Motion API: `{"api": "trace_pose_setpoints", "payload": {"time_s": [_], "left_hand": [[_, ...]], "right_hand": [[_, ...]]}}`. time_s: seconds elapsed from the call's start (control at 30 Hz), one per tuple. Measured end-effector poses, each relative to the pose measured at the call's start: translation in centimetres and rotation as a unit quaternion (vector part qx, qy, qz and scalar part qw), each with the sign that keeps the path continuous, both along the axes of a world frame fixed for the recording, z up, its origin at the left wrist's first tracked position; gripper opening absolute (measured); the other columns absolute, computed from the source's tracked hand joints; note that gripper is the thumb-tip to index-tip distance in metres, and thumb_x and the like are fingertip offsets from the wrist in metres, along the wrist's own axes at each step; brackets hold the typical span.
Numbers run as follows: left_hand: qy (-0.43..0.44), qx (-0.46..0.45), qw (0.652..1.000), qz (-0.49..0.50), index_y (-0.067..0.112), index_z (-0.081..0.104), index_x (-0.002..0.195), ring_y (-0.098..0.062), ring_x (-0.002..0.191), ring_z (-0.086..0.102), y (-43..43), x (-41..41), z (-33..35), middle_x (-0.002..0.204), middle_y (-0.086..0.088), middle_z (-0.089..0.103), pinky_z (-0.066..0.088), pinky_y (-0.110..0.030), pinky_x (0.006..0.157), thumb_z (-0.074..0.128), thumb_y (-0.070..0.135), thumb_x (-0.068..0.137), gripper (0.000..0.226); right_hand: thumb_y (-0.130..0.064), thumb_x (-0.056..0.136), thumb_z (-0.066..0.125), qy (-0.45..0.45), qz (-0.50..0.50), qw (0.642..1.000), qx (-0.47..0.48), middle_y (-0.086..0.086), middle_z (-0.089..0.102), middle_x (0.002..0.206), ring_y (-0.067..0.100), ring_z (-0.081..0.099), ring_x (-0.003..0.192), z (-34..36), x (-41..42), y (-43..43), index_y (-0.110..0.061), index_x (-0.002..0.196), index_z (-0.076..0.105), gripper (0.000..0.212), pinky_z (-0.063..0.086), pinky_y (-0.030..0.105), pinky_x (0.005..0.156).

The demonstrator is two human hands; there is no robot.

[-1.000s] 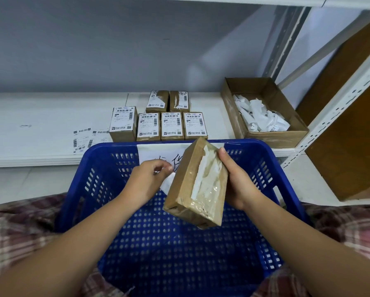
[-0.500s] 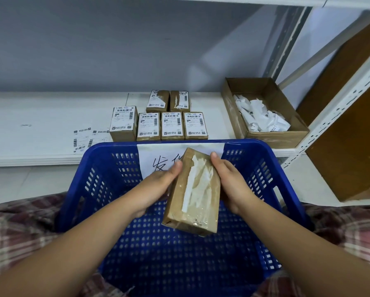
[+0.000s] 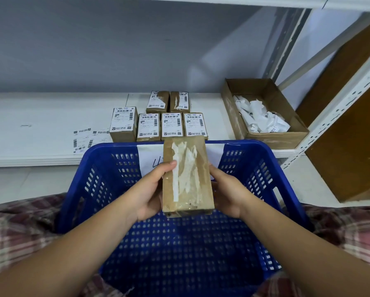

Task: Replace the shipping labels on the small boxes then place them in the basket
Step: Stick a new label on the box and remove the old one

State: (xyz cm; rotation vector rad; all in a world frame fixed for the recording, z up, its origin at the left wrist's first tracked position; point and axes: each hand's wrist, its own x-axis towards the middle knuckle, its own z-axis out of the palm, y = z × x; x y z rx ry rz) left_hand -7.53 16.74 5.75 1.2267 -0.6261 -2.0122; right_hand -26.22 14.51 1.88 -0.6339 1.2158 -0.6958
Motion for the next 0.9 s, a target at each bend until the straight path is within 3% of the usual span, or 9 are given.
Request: {"api": "trace_pose_setpoints", "payload": {"time_s": [0.07,0.17,0.23,0.3,0.37,0.5,0.7,0.8,0.9], "left_hand": [[0.019,-0.002,1.0,0.011,0.013,0.062,0.114,-0.023,0.088,0.07,0.0,0.0,0.1,0.104,-0.01,0.072,0.05,-0.041,0.081,0.06,0.04,0.07,0.052],[0.046,0.0,0.999,0.011,0.013,0.063,0.113,-0.022,0.086,0.071,0.1,0.0,0.2,0.103,-0.01,0.072,0.05,-0.041,0.081,0.059,0.041,0.072,0.05],[0.059,0.003,0.998,-0.006,0.013,0.064,0.11,-0.022,0.083,0.071,0.1,0.2,0.2,0.099,-0.01,0.072,0.055,-0.039,0.076,0.066,0.044,0.075,0.046],[0.079,-0.002,0.996,-0.028,0.012,0.068,0.104,-0.023,0.082,0.071,0.1,0.4,0.2,0.098,-0.01,0.072,0.058,-0.038,0.07,0.075,0.044,0.064,0.051],[0.096,-0.013,0.995,-0.036,0.011,0.072,0.1,-0.024,0.082,0.071,0.1,0.5,0.2,0.098,-0.012,0.072,0.059,-0.037,0.066,0.085,0.043,0.049,0.061],[0.059,-0.025,0.997,-0.033,0.013,0.067,0.102,-0.02,0.076,0.071,0.0,0.4,0.5,0.09,-0.008,0.073,0.058,-0.033,0.065,0.064,0.052,0.074,0.048],[0.027,-0.027,0.999,-0.005,0.017,0.064,0.112,-0.021,0.085,0.07,-0.1,-0.6,0.2,0.1,-0.007,0.072,0.05,-0.041,0.082,0.055,0.052,0.069,0.056],[0.003,-0.032,0.999,0.01,0.019,0.061,0.119,-0.021,0.089,0.07,-0.1,-1.1,0.1,0.105,-0.006,0.072,0.051,-0.041,0.082,0.056,0.052,0.067,0.062],[-0.019,-0.053,0.998,0.025,0.018,0.063,0.115,-0.021,0.088,0.07,-0.1,-1.4,-0.1,0.102,-0.006,0.073,0.052,-0.039,0.08,0.055,0.051,0.069,0.057]], "right_hand": [[-0.047,0.096,0.056,-0.018,0.005,1.0,0.014,0.013,0.069,0.114,0.031,0.068,0.104,-0.2,0.1,0.0,-0.017,0.118,0.068,0.04,0.059,0.044,0.081],[-0.039,0.092,0.061,-0.018,0.023,0.999,0.027,0.016,0.062,0.13,0.038,0.054,0.126,-0.9,0.5,0.4,-0.019,0.123,0.066,0.037,0.044,0.058,0.103],[-0.028,0.096,0.059,-0.022,0.024,0.999,0.026,0.017,0.06,0.133,0.037,0.052,0.128,-0.8,0.7,0.5,-0.016,0.126,0.064,0.033,0.039,0.057,0.108],[-0.015,0.097,0.055,-0.022,0.019,0.999,0.019,0.021,0.06,0.131,0.037,0.056,0.123,-0.8,0.6,0.4,-0.006,0.128,0.061,0.032,0.038,0.051,0.11],[-0.003,0.096,0.053,-0.01,0.007,1.0,-0.003,0.028,0.06,0.127,0.039,0.056,0.109,-0.9,0.3,0.2,0.004,0.128,0.056,0.033,0.038,0.046,0.102],[0.009,0.092,0.049,0.025,-0.007,0.998,-0.052,0.021,0.068,0.103,0.037,0.054,0.097,-0.9,0.4,0.0,0.009,0.126,0.052,0.034,0.042,0.055,0.097],[0.002,0.092,0.05,0.086,-0.055,0.993,-0.066,0.023,0.07,0.102,0.039,0.062,0.09,-2.1,1.3,0.1,0.0,0.108,0.061,0.02,0.05,0.055,0.092],[-0.008,0.093,0.057,0.101,-0.073,0.989,-0.082,0.02,0.072,0.102,0.043,0.068,0.098,-2.6,2.0,0.5,-0.004,0.108,0.064,0.017,0.052,0.06,0.09],[-0.01,0.092,0.06,0.104,-0.104,0.984,-0.097,0.016,0.072,0.094,0.036,0.069,0.087,-2.7,2.1,0.5,-0.004,0.097,0.062,0.008,0.057,0.051,0.084]]}}
